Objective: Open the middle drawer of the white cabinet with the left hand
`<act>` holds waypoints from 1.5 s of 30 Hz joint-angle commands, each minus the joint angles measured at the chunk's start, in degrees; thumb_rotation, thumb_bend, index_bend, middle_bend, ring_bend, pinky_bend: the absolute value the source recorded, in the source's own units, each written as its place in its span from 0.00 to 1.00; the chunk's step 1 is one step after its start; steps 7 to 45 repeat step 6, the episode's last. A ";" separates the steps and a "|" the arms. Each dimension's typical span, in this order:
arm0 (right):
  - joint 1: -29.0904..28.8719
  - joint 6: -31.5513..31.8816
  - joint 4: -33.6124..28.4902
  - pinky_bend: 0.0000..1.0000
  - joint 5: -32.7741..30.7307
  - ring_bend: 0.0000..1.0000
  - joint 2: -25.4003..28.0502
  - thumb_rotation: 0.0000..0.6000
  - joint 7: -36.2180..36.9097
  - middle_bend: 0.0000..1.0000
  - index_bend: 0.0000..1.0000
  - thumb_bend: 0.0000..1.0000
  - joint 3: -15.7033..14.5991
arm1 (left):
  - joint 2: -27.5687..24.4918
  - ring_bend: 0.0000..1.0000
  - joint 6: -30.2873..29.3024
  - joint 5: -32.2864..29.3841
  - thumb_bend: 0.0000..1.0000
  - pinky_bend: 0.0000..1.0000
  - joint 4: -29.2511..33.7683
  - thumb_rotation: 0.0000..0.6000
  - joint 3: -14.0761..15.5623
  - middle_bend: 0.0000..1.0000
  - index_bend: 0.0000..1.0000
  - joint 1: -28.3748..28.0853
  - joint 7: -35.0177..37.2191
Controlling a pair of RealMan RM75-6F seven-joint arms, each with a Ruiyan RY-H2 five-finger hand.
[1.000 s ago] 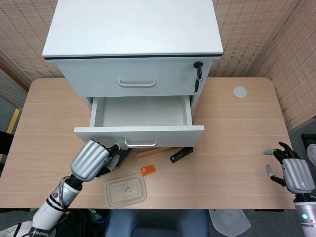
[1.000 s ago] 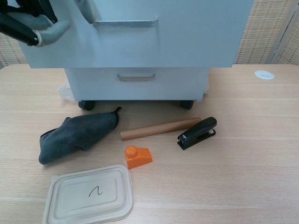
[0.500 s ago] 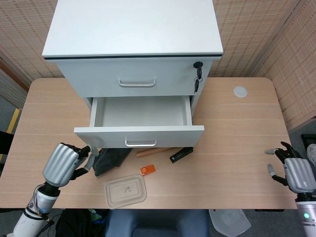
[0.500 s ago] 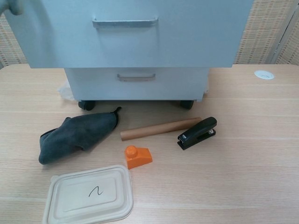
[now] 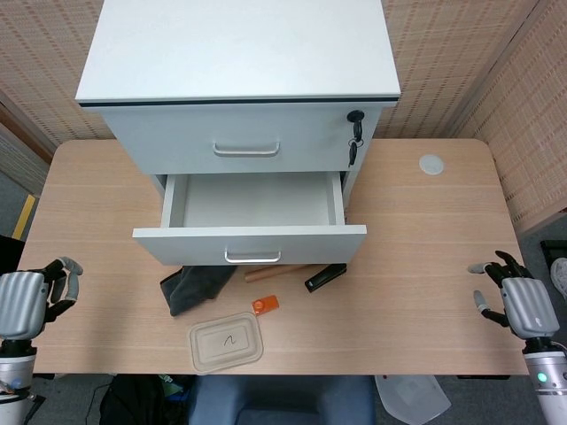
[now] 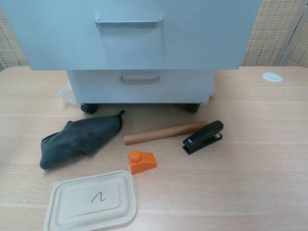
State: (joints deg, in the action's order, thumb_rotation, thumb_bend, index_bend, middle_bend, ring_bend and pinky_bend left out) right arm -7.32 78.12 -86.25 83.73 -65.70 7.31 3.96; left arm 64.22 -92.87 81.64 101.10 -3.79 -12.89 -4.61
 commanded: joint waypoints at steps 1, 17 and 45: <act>-0.30 -0.26 -0.07 0.24 -0.11 0.25 -0.02 1.00 -0.28 0.36 0.34 0.38 0.14 | 1.96 0.68 2.37 -4.43 0.54 0.73 -6.11 1.00 1.01 0.74 0.60 2.74 1.19; -0.81 -0.79 -0.76 0.24 -0.08 0.25 -0.01 1.00 -1.22 0.36 0.34 0.38 0.15 | 4.18 0.46 3.87 -5.24 0.50 0.50 -10.57 1.00 2.54 0.50 0.39 4.53 -0.04; -0.81 -0.79 -0.76 0.24 -0.08 0.25 -0.01 1.00 -1.22 0.36 0.34 0.38 0.15 | 4.18 0.46 3.87 -5.24 0.50 0.50 -10.57 1.00 2.54 0.50 0.39 4.53 -0.04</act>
